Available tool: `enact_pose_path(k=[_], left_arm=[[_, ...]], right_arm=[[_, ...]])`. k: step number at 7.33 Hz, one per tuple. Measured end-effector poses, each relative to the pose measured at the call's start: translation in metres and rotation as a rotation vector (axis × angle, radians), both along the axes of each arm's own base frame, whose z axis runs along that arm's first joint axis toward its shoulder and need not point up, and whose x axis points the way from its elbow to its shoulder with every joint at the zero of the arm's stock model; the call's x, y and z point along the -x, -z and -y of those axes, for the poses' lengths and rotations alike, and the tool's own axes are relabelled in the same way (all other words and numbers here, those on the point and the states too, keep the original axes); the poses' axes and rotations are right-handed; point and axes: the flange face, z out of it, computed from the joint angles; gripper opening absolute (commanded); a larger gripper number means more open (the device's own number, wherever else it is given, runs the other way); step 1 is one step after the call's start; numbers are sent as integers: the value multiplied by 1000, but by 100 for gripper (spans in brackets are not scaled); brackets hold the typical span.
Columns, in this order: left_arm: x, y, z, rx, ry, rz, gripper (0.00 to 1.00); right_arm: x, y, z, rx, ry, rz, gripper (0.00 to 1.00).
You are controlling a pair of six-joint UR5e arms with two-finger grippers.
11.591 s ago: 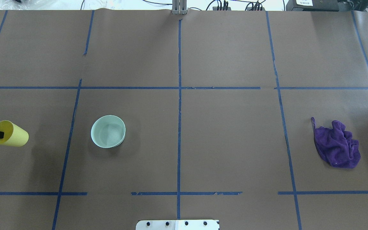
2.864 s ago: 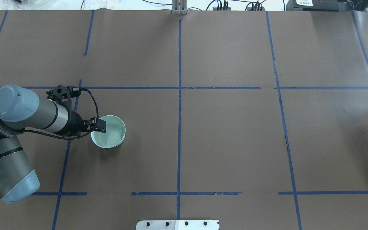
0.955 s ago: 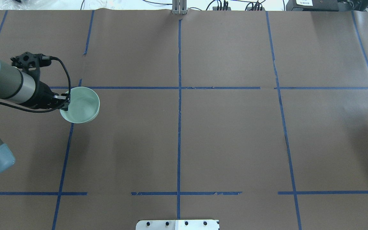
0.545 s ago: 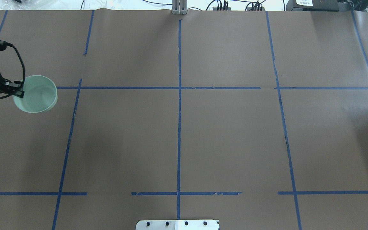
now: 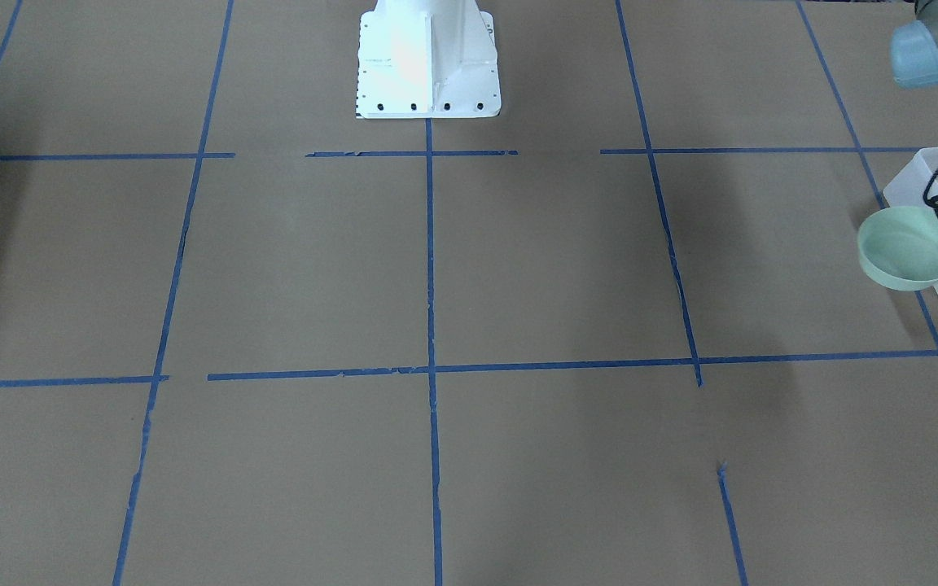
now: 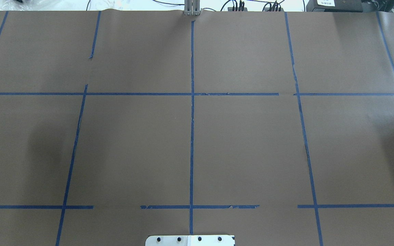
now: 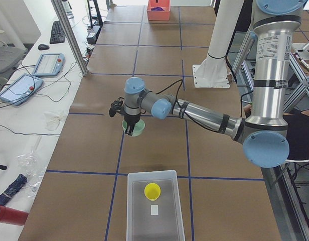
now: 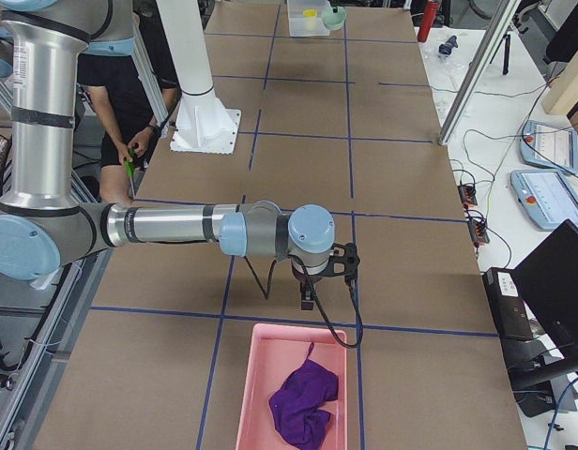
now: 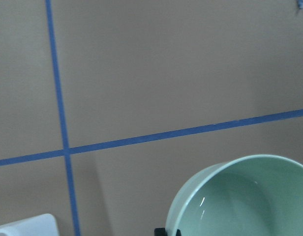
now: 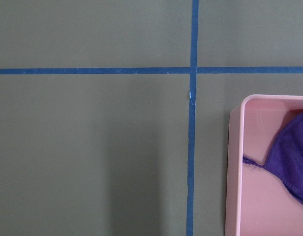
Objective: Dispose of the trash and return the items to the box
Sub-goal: 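Lift the green bowl with the left gripper toward the clear bin, then lower the green bowl into the clear bin and open the left gripper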
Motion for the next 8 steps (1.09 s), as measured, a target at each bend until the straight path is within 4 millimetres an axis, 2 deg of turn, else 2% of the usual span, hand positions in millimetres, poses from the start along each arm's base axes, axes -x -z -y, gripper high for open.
enact_pose_path(k=[2,4,5,7,8], left_arm=[[78,-64,-6,-1,-22,62,0],[137,-127,-34,15,-58,121,0],[157,-155,-51,15,-72,162,0],[168,-209,-93,5,-77,209,0],[168,-230,-109,-4,-75,221,97]], right_arm=[[0,2,1,35,-34,-3,100],[-2,6,2,28,-40,-34,100],[-3,6,2,25,-40,-47,100],[-4,5,1,24,-39,-60,100],[-4,4,0,25,-39,-63,100]])
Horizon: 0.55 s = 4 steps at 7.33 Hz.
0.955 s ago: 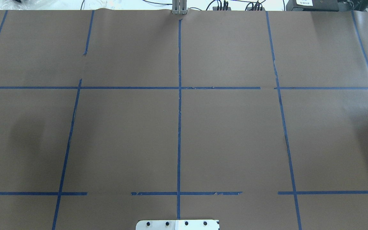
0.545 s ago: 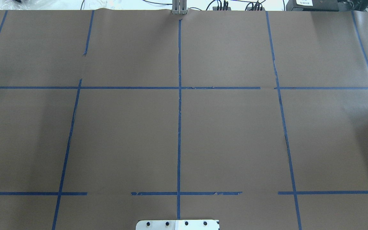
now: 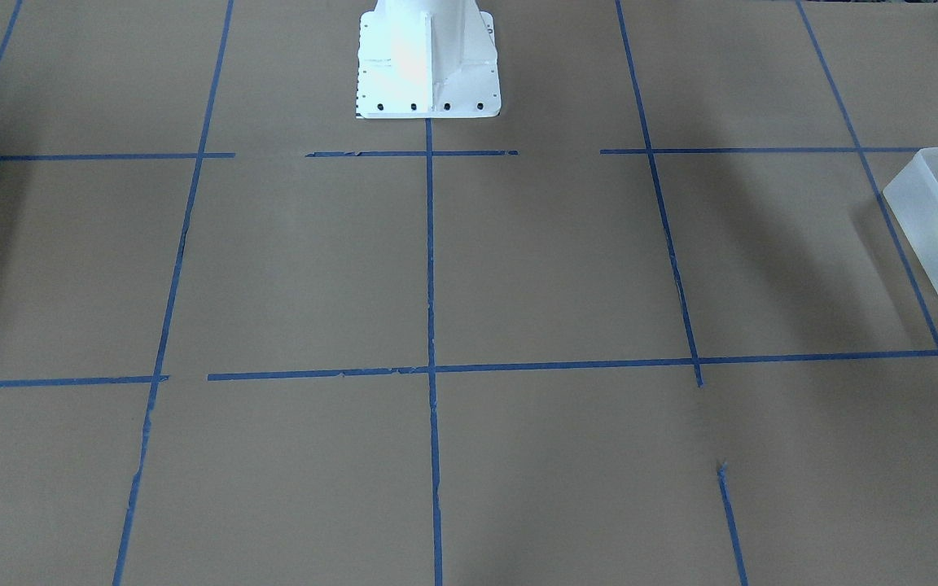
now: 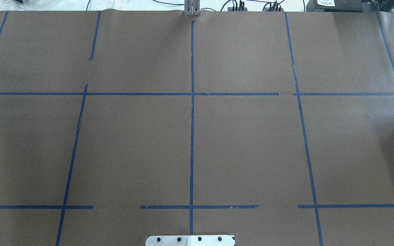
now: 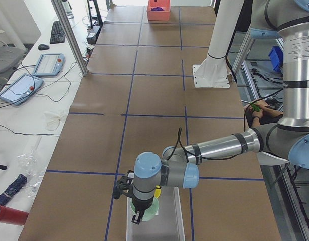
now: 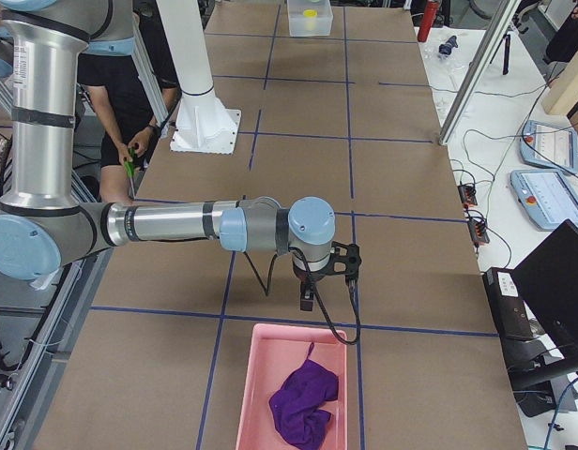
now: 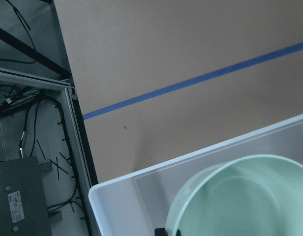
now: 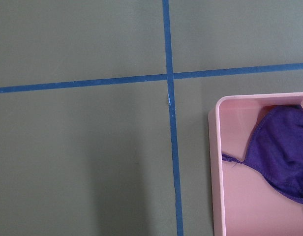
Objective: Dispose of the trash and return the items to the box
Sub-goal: 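Lower the green bowl into the clear bin and open the left gripper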
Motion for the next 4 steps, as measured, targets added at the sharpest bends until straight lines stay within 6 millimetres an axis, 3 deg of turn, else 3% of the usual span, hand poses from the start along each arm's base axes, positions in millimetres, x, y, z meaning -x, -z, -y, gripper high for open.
enact_pose_path(k=[2,4], left_arm=[[-1,-16,-14,-2,3,8,100],[-1,-13,-13,-11,7,6,100]], right_arm=[[0,-1,-1,1,0,-1,100],[0,0,0,-2,2,-1,100]])
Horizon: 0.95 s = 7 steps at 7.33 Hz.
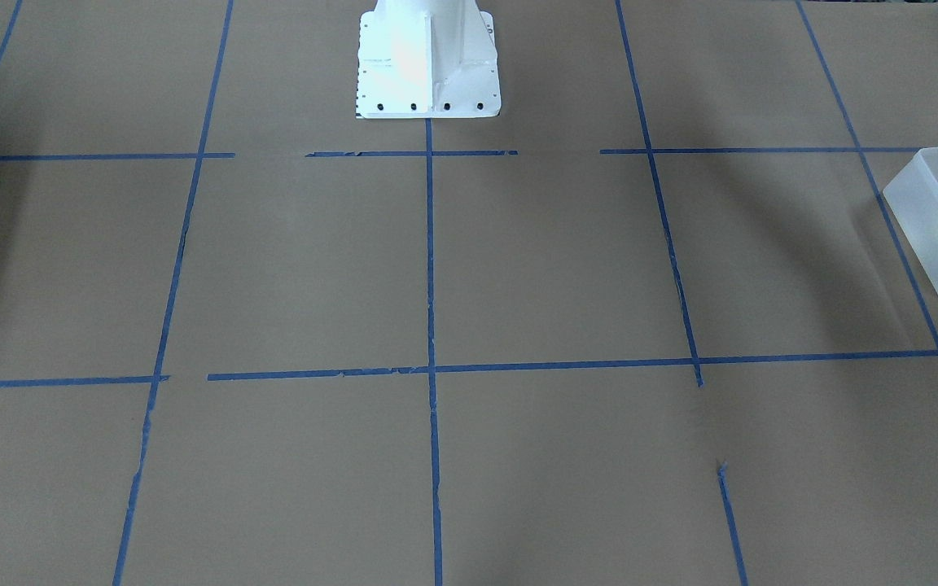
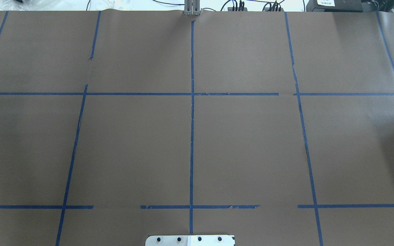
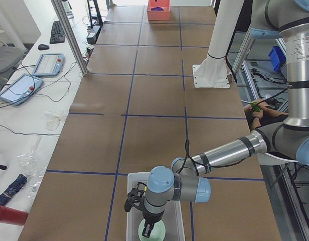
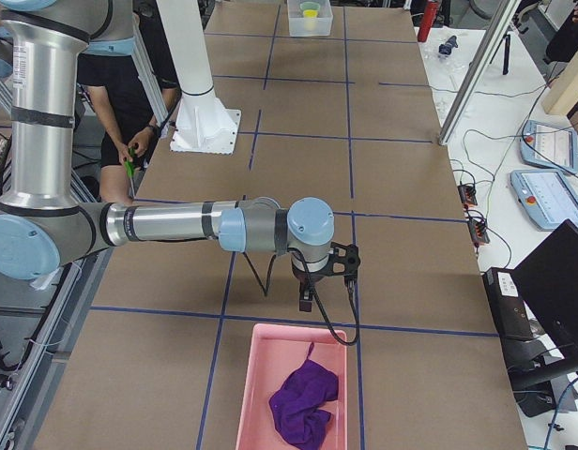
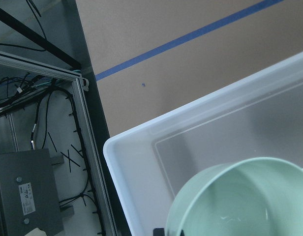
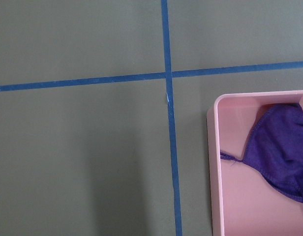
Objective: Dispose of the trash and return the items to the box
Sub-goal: 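Lower the green bowl into the clear bin and open the left gripper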
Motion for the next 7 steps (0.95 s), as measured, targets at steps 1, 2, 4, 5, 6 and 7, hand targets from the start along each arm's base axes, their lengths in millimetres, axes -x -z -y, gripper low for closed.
enact_pose_path(k=[1,2,4,5,6,7], left_arm=[[0,10,6,-18,2,-10,100],[-2,27,16,-39,26,-45,100],[-9,72,33,-45,110,-163,100],[-14,98,39,-27,125,-221,100],[-18,123,45,-5,127,-262,100],[-25,143,50,22,130,-284,100]], right_arm=[[0,1,1,-3,1,0,100],[0,1,1,-5,3,0,100],[0,2,2,-8,4,1,100],[0,3,2,-9,4,1,100],[0,3,3,-11,4,1,100],[0,4,4,-12,3,2,100]])
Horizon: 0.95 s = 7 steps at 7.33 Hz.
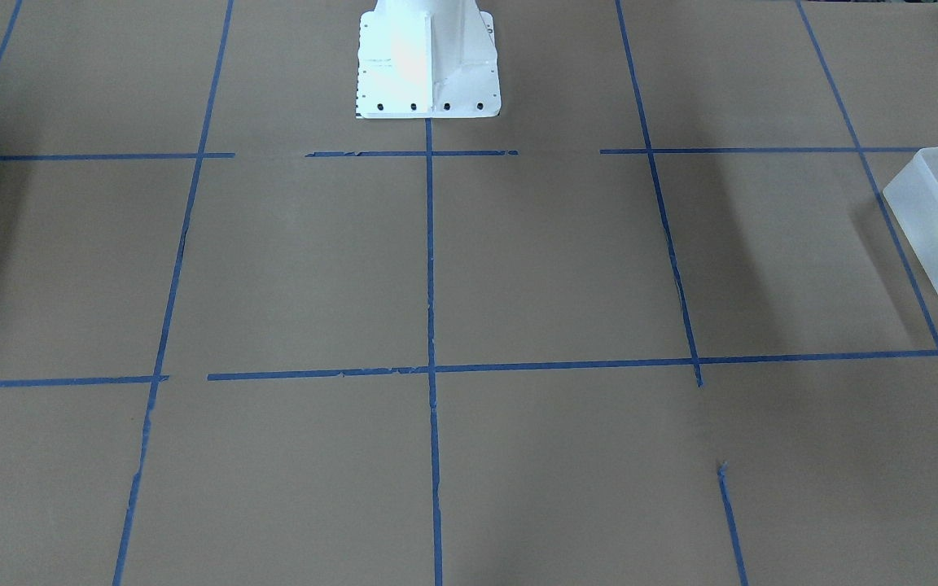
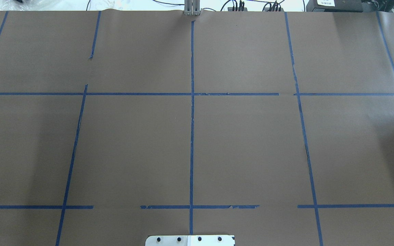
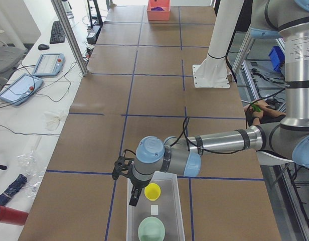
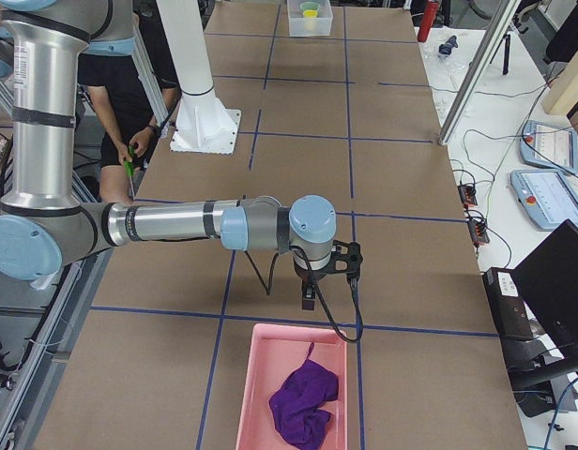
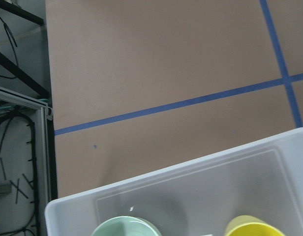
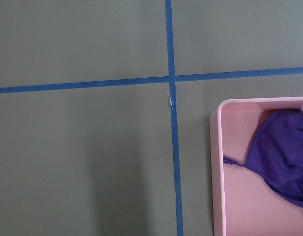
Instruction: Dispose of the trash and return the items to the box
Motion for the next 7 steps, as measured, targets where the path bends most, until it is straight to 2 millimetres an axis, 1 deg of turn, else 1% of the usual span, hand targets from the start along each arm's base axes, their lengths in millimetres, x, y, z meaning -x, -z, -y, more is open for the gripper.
enact_pose_path(k=[1,2,3,4,5,7], left_arm=[[-13,15,5,28,3,-18,100],[-31,28,10,54,8,-39,100],[-45,37,13,71,8,-58,100],[-53,41,14,78,7,-67,100],[-56,43,14,82,6,-70,100],[-57,41,13,86,7,-71,100]], right_arm=[[0,0,0,0,0,1,100],[0,0,0,0,0,3,100],[0,0,0,0,0,5,100],[0,0,0,0,0,6,100],[0,0,0,0,1,7,100],[1,-1,0,3,0,8,100]])
